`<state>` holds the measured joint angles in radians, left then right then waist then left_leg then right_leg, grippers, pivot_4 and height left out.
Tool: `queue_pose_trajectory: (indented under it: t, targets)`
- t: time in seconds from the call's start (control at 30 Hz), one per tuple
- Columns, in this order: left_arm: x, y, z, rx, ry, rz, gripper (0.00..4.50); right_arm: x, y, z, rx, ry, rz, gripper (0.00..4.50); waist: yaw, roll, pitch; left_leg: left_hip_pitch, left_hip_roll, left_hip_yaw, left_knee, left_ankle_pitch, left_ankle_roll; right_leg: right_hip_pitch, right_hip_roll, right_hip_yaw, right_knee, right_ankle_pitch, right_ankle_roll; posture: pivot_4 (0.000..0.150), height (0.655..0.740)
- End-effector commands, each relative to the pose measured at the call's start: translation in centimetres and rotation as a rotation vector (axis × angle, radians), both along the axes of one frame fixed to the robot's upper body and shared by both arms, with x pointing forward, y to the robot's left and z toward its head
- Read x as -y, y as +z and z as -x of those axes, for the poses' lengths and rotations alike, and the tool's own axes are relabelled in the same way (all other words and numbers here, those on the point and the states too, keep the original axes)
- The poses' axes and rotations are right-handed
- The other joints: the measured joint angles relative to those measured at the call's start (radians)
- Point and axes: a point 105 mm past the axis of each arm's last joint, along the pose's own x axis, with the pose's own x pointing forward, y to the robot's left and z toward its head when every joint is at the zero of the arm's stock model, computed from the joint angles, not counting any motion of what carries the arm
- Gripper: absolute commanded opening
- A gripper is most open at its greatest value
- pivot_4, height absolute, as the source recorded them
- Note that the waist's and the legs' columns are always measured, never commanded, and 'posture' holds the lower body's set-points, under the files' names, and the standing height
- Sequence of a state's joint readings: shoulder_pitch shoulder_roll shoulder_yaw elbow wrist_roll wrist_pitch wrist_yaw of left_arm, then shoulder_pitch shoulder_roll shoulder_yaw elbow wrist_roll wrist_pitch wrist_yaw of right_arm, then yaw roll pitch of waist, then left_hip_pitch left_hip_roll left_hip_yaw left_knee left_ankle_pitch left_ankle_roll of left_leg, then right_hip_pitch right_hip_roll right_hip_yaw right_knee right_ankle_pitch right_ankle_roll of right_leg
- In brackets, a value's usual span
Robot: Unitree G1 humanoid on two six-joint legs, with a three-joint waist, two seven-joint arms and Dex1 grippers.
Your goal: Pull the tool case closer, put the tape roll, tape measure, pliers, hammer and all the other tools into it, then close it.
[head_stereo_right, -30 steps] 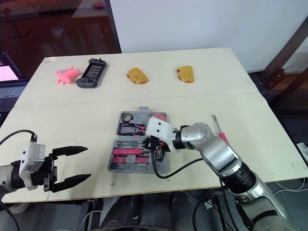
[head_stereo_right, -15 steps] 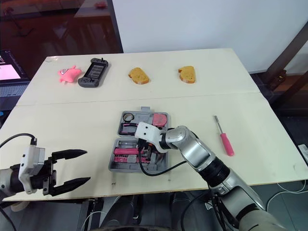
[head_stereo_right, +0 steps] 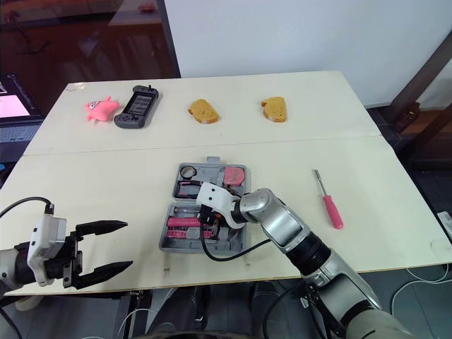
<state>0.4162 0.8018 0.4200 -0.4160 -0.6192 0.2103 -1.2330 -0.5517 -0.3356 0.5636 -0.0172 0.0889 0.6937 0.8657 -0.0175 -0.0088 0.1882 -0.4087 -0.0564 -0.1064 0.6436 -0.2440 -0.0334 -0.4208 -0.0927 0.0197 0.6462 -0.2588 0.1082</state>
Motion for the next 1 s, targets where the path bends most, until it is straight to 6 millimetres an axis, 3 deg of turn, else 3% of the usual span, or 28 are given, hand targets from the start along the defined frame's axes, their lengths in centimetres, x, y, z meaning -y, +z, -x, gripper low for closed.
queue_pose_trajectory:
  t: [0.03, 0.4, 0.7, 1.0]
  targets:
    - [0.2, 1.7, -0.2, 0.055, -0.01, 0.008, 4.5, 0.6, -1.6, 0.0, -0.035, -0.018, 0.03, 0.07, 0.0, 0.0, 0.0, 0.0, 0.0, 0.0, 0.0, 0.0, 0.0, 0.0, 0.0, 0.0, 0.0, 0.0, 0.0, 0.15, 0.74]
    - [0.0, 1.6, 0.0, 0.038, -0.002, -0.012, 4.5, 1.7, -5.3, 0.9, -0.132, -0.026, 0.155, 0.07, -0.002, 0.0, -0.001, 0.008, 0.0, 0.0, -0.001, 0.0, 0.0, 0.008, 0.001, 0.0, -0.001, 0.0, 0.0, 0.15, 0.74]
    - [0.0, 1.4, 0.1, 0.029, -0.006, -0.022, 4.5, 2.4, -7.0, 1.0, -0.26, -0.102, 0.173, 0.07, -0.002, -0.001, -0.023, 0.034, 0.002, 0.0, -0.018, 0.0, 0.0, 0.028, 0.001, 0.0, -0.016, -0.002, -0.002, 0.15, 0.74]
    - [-0.2, 0.9, 0.4, 0.02, -0.016, -0.043, 4.5, 2.8, -8.8, 2.6, -0.349, -0.092, 0.257, 0.07, 0.001, 0.002, -0.039, 0.034, 0.001, 0.0, -0.022, 0.0, 0.0, 0.027, -0.003, 0.0, -0.017, -0.004, -0.002, 0.15, 0.74]
